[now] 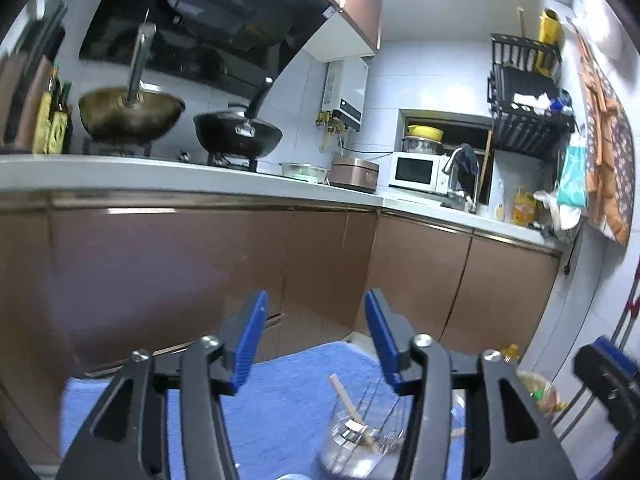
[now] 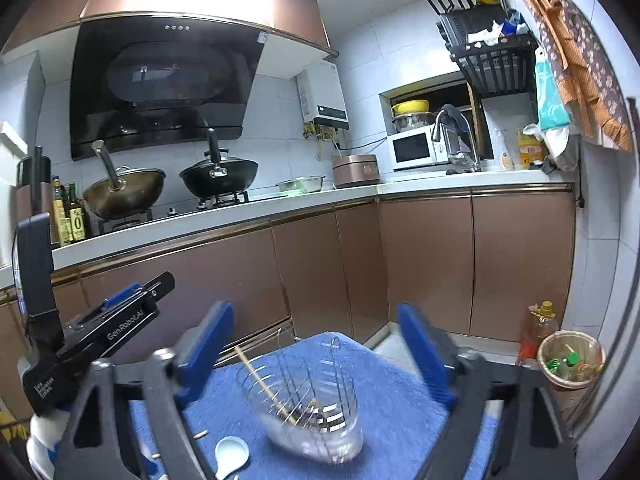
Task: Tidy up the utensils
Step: 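Withdraw both open tools from the holder back over the towel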
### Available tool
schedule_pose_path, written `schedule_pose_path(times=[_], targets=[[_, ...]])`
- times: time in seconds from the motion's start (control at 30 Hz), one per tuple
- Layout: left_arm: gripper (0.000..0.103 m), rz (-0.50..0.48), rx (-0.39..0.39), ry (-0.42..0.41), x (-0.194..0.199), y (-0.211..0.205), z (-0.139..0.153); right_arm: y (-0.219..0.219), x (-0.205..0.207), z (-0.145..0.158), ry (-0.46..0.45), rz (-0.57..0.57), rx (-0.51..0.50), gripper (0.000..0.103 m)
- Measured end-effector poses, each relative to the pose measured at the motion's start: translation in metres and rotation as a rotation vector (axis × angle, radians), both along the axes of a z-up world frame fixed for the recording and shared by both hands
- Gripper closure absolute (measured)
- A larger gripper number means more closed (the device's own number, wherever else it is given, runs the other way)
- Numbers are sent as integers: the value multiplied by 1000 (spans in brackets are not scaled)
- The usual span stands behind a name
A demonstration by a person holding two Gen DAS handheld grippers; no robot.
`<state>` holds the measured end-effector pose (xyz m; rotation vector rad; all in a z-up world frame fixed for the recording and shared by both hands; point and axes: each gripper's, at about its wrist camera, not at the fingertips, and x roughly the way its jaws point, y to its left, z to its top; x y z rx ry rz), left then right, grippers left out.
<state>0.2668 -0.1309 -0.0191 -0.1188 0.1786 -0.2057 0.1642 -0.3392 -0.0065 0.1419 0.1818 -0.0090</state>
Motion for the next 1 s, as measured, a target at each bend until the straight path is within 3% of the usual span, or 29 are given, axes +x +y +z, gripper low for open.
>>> schedule_pose_path(times=[0.1, 0.2, 0.5, 0.63, 0.87, 1.0], targets=[[41, 14, 28, 4, -28, 17, 7, 9, -28, 8, -6, -12, -26, 0], [33, 47, 64, -9, -55, 37, 10, 17, -54, 13, -16, -5, -51, 0], [29, 126, 122, 13, -107, 99, 10, 28, -106, 19, -33, 29, -49, 0], [29, 137, 123, 77, -118, 122, 7, 27, -111, 16, 26, 99, 18, 0], [29, 71, 116, 235, -124, 141, -8, 28, -114, 5, 128, 117, 93, 0], [29, 60, 120, 305, -113, 145, -23, 27, -107, -11, 232, 116, 113, 17]])
